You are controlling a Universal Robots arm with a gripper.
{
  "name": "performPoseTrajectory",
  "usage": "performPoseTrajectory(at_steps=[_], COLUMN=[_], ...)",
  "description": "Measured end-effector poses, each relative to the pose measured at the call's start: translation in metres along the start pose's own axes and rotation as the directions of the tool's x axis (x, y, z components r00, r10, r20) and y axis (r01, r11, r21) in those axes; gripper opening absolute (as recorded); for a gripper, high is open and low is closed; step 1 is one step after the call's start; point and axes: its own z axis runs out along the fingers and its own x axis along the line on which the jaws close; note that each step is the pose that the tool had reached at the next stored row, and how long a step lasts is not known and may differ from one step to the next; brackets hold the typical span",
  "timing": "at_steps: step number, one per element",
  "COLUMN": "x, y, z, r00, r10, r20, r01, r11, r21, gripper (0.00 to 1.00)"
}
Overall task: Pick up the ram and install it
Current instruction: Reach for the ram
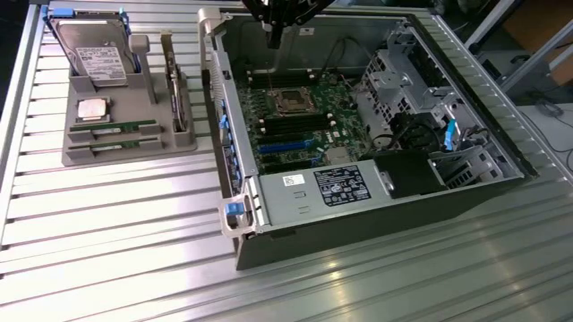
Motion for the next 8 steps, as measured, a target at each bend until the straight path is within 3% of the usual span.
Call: performPoseTrajectory(at_steps=[5, 8], x=[0.007, 0.018], y=[-0.0008, -0.0021], z=[0.0006, 0.0016], r00=[1.0, 1.0], r10=[0.0, 0.0], r20=[0.0, 0.0], r01=[0.0, 0.0], r11=[1.0, 1.0], r21=[0.0, 0.0], gripper=[0.11, 0.11])
